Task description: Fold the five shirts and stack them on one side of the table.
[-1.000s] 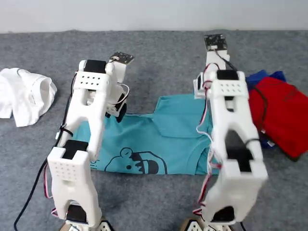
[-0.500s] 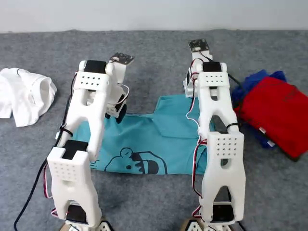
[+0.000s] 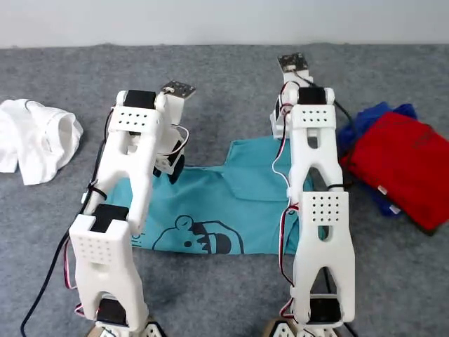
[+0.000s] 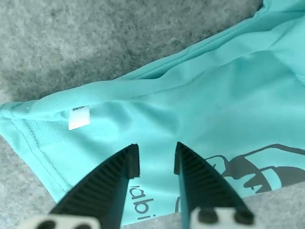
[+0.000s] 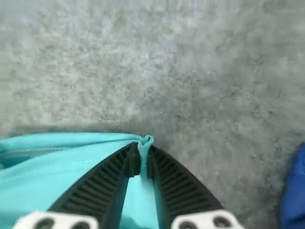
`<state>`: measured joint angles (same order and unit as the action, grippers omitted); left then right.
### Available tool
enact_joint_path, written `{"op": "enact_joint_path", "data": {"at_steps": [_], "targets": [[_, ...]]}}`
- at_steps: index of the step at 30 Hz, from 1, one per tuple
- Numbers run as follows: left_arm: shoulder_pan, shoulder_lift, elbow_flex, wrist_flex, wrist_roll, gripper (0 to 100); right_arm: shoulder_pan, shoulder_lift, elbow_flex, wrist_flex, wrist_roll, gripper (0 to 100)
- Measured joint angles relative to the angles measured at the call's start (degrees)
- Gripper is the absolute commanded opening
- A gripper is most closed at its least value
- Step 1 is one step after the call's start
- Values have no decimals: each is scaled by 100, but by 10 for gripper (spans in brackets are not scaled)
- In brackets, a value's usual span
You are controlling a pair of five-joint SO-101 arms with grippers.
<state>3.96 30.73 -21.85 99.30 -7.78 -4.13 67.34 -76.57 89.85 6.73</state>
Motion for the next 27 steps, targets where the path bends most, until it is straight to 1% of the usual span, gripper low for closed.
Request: {"op": "enact_joint_path", "data": {"at_steps": [6,14,19,27], "targets": [[0,0,0,0,0,133,-18,18,-932,1020,0,9],[0,0,0,0,0,133,-35,18,-782,1064,0,9],[0,0,0,0,0,133,-229,-369,70,1064,0,9],[0,0,35,0,0,133,-211,-2224,2409,1064,0,9]]}}
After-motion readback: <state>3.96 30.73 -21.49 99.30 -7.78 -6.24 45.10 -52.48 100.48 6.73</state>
